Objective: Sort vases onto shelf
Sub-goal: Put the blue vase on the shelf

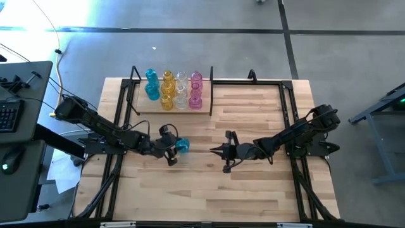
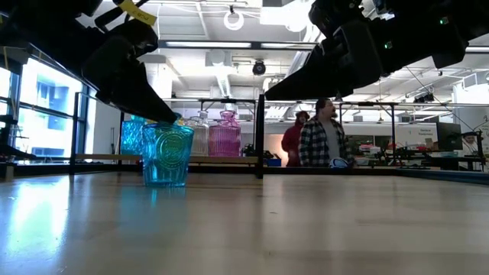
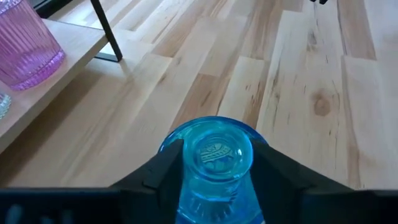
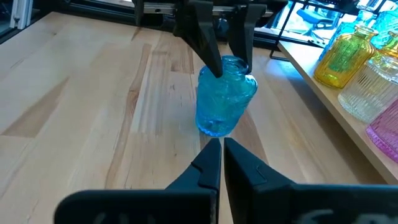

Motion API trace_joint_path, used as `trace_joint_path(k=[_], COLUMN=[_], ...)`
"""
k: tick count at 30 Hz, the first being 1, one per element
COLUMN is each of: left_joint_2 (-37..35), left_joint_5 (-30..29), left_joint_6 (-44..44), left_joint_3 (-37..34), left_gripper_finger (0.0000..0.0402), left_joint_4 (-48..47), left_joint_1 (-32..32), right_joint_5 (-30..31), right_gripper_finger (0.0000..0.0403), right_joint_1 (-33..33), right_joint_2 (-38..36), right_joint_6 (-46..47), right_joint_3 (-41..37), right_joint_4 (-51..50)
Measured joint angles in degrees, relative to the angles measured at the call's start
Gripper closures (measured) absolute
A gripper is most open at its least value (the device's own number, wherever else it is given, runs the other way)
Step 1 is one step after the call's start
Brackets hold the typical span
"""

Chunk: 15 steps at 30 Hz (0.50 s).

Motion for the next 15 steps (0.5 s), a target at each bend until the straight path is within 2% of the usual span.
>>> trace_joint_path(k=[2,8,11,15], left_joint_2=[0.0,-1.74,-5.26,-11.38], left_joint_5=[-0.1,-2.96,-7.49,-15.75], left_joint_6=[0.48,1.86,-1.06,-12.04], left_joint_3=[0.0,2.42,5.61,9.41], left_gripper_finger=[0.0267,0.027,0.027,0.027], left_joint_4=[0.13,-5.64,-13.92,-30.93], left_joint_1=[0.0,0.0,0.0,0.02], right_joint_5=[0.0,0.0,0.0,-0.02], right_gripper_finger=[0.0402,0.0402,0.0402,0.0402], right_joint_1=[0.0,0.0,0.0,0.0], right_joint_2=[0.0,0.03,0.04,0.04], right_joint_6=[0.01,0.03,0.54,0.91], right_joint_3=[0.0,0.0,0.02,0.04], right_joint_4=[-0.04,-0.26,-0.48,-1.11])
